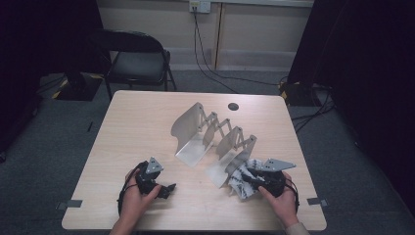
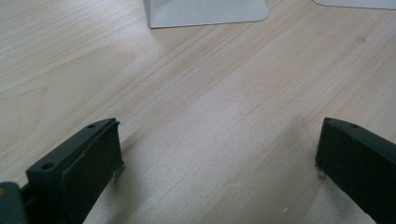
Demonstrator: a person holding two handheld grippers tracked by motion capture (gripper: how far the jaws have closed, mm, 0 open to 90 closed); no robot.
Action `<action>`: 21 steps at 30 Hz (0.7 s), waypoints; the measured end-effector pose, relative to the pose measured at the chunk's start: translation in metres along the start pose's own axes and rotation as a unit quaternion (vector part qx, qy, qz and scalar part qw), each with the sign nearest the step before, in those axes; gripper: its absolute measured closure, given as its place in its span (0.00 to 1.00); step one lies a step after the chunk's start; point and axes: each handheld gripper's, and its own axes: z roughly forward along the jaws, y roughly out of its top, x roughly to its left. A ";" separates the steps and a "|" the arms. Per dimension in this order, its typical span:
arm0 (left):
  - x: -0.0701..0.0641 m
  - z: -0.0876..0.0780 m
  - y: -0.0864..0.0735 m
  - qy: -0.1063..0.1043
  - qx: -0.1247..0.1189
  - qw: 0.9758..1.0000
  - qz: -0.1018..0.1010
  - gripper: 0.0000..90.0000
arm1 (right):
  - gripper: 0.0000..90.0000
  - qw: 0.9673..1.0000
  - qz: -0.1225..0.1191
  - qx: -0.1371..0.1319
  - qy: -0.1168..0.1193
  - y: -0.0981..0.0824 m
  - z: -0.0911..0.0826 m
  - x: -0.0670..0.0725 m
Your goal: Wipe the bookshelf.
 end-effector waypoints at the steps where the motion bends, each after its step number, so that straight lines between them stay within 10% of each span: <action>1: 0.000 0.000 0.000 0.001 0.000 1.000 0.002 0.00 | 0.72 1.000 0.001 0.006 -0.002 -0.002 0.003 0.001; 13: 0.000 0.000 0.000 0.000 0.000 1.000 0.000 0.00 | 0.39 0.998 0.021 0.021 -0.051 -0.006 -0.010 0.015; 18: 0.000 0.000 0.000 0.000 0.000 1.000 0.000 0.00 | 0.46 0.997 0.017 0.054 -0.056 -0.019 0.002 0.013; 21: 0.000 0.000 0.000 0.000 0.000 1.000 0.002 0.00 | 0.67 0.997 0.017 0.055 -0.057 -0.018 0.004 0.010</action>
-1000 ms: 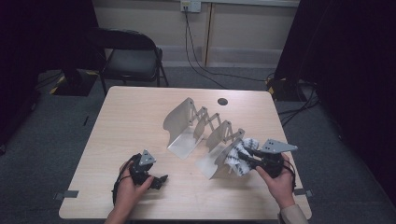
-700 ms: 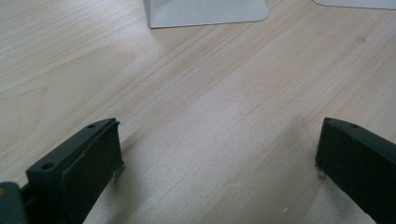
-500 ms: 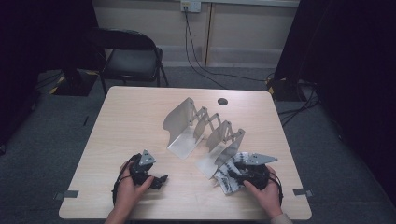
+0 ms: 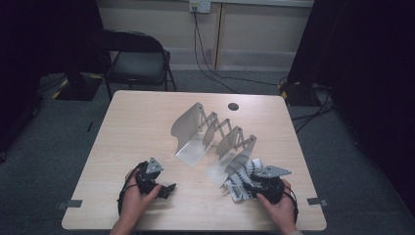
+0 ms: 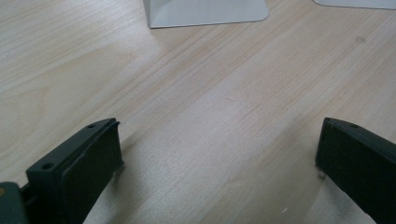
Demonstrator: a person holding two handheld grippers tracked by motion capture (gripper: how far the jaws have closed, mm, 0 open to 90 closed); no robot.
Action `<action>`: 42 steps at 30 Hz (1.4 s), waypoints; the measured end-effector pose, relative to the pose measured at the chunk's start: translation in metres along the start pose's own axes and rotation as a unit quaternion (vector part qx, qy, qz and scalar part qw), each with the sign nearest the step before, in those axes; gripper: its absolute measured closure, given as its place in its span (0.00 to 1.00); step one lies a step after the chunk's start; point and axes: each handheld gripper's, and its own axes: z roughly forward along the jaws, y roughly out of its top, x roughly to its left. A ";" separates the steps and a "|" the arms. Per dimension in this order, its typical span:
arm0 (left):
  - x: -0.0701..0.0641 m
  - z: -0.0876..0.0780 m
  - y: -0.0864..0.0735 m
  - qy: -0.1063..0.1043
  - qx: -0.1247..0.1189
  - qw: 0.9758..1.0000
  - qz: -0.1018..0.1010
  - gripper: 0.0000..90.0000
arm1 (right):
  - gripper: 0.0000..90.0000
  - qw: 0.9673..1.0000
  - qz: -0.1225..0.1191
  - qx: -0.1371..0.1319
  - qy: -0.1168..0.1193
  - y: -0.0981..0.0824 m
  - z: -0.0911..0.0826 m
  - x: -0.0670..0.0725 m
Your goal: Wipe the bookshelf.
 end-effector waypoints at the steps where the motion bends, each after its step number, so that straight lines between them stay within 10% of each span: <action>1: 0.000 0.000 0.000 -0.001 0.000 1.000 -0.002 0.00 | 0.72 1.000 -0.002 0.002 -0.001 0.000 -0.001 -0.001; 14: 0.000 0.000 0.000 0.000 0.000 1.000 0.000 0.00 | 0.91 0.998 -0.012 -0.047 0.030 0.013 -0.038 -0.002; 24: 0.000 0.000 0.000 0.000 0.000 1.000 0.000 0.00 | 0.91 0.988 -0.073 -0.122 0.053 0.060 -0.082 0.018; 30: 0.000 0.000 0.000 0.000 0.000 1.000 0.000 0.00 | 0.91 0.988 -0.075 -0.116 0.072 0.067 -0.068 0.024; 42: 0.000 0.000 0.000 0.000 0.000 1.000 0.000 0.00 | 0.90 0.994 -0.056 -0.023 0.096 0.021 -0.009 0.030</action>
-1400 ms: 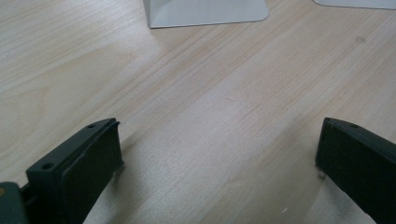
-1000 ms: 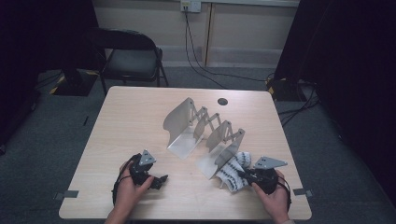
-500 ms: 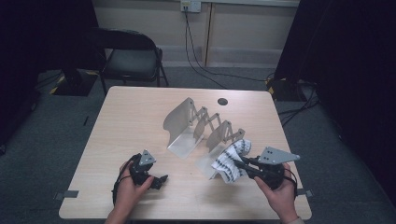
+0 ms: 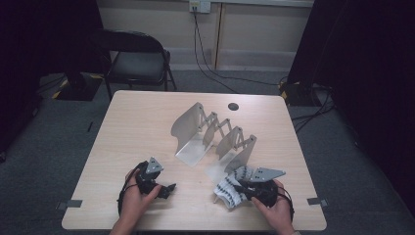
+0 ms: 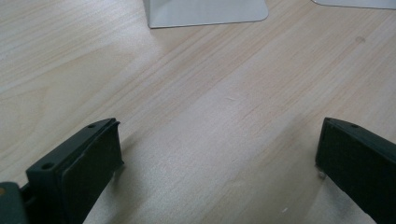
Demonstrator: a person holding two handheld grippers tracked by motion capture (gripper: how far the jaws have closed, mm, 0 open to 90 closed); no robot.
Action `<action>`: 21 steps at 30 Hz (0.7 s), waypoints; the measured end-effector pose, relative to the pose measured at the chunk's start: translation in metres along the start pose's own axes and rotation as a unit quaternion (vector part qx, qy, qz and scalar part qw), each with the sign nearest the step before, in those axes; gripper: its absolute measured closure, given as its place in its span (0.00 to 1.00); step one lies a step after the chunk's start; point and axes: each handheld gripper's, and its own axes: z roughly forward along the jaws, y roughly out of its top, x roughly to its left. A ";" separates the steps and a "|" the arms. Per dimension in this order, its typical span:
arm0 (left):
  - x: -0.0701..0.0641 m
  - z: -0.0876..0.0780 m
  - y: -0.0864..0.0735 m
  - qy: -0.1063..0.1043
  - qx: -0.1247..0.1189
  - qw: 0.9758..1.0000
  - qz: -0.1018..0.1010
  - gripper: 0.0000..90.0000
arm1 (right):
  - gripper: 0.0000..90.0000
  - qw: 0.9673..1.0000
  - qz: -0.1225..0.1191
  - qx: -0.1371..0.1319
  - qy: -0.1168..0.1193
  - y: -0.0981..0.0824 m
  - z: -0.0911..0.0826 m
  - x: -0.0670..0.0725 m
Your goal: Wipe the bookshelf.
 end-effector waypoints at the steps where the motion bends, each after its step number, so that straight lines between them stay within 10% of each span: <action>1: 0.000 0.000 0.000 0.000 0.000 1.000 0.000 0.00 | 0.90 1.000 0.000 0.009 -0.002 -0.003 0.004 -0.001; 9: 0.000 0.000 0.000 0.000 0.000 1.000 0.000 0.00 | 0.90 1.000 0.010 -0.002 -0.003 -0.004 -0.002 -0.002; 21: 0.000 0.000 0.000 0.000 0.000 1.000 0.000 0.00 | 0.90 0.992 -0.033 -0.118 -0.034 0.066 -0.087 0.005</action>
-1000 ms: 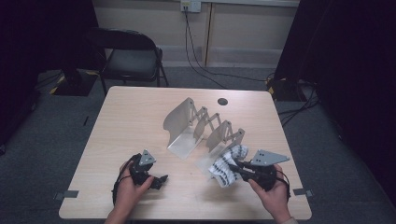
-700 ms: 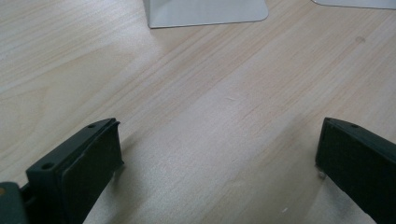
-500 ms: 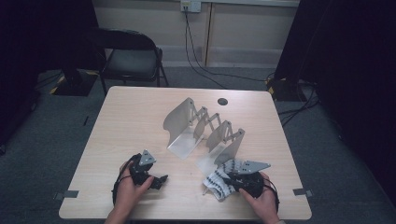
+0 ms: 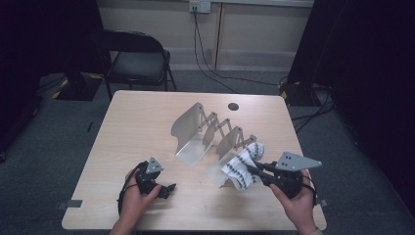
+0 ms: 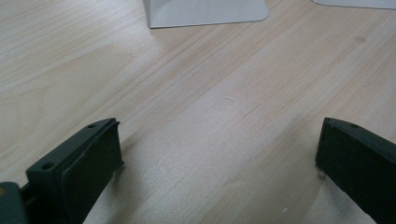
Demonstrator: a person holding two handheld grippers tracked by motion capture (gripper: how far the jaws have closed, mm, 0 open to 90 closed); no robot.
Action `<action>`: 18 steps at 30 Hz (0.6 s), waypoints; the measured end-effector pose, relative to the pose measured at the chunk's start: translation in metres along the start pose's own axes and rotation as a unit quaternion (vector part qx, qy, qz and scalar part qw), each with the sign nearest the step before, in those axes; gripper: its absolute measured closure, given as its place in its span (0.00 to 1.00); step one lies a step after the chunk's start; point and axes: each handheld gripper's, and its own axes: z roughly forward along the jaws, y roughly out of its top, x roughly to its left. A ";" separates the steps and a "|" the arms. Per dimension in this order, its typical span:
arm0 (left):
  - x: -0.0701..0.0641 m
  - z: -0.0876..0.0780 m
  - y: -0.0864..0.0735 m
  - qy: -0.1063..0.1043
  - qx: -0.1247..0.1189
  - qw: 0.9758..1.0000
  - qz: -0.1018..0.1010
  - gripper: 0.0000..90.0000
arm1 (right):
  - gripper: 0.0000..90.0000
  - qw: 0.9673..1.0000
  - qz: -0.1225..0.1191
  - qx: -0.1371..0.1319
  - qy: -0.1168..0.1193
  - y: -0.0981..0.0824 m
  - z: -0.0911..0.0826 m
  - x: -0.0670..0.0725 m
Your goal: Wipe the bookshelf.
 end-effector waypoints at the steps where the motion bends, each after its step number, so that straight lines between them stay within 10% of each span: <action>1: 0.000 0.000 0.000 0.000 0.000 1.000 0.000 0.00 | 0.90 1.000 -0.006 -0.002 -0.001 0.006 0.000 0.000; 6: 0.000 0.000 0.000 0.000 0.000 1.000 0.000 0.00 | 0.90 1.000 -0.004 0.015 0.008 0.003 0.019 -0.003; 18: 0.000 0.000 0.000 0.000 0.000 1.000 0.000 0.00 | 0.90 0.994 0.040 0.091 0.033 -0.067 0.059 0.000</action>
